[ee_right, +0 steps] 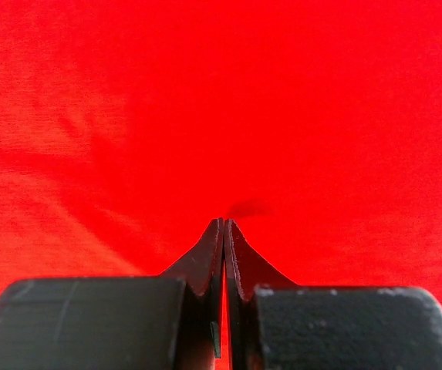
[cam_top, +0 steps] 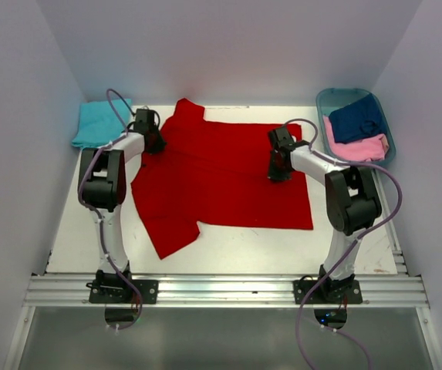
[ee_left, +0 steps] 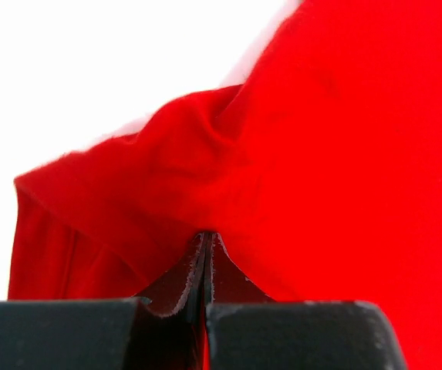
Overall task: Fold and stack the t-shirts
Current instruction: Flatten out the tshirt, then grap the side of the flattened tshirt closest away from the robot with both arms
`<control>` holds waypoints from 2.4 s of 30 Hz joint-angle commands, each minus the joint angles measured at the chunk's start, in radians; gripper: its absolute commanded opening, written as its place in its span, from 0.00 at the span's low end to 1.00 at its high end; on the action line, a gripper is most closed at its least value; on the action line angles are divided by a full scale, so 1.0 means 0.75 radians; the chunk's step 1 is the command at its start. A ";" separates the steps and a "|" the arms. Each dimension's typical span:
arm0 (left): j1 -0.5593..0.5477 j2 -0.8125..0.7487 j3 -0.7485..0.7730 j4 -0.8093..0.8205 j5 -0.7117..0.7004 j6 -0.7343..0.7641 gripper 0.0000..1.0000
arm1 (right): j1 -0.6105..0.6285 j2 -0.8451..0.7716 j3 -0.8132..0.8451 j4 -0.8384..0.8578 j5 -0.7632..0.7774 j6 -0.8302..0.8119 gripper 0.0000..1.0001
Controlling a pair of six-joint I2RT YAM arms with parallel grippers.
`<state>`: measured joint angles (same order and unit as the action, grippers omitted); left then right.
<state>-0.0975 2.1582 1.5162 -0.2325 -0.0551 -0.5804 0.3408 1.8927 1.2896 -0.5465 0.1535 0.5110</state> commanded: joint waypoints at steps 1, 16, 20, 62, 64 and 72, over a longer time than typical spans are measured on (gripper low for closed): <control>0.066 0.084 0.038 -0.075 -0.066 0.078 0.00 | 0.002 0.002 0.068 0.019 -0.004 -0.023 0.00; -0.060 -0.960 -0.547 0.141 -0.013 0.148 0.41 | 0.004 -0.386 -0.202 0.154 -0.025 -0.039 0.41; -0.175 -1.116 -0.684 -0.339 -0.070 0.087 0.50 | 0.012 -0.490 -0.253 0.046 0.004 -0.037 0.65; -0.367 -1.364 -1.158 -0.974 0.135 -0.651 0.55 | 0.012 -1.106 -0.705 0.043 -0.199 -0.027 0.73; -0.369 -1.336 -1.175 -0.956 0.155 -0.662 0.55 | 0.012 -1.110 -0.709 0.043 -0.201 -0.027 0.73; -0.369 -1.262 -1.230 -0.882 0.159 -0.699 0.55 | 0.012 -1.141 -0.715 0.033 -0.184 -0.027 0.74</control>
<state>-0.3679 1.2156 0.5964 -0.9314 0.0662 -1.0599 0.3466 1.0588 0.7605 -0.5381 0.0257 0.4946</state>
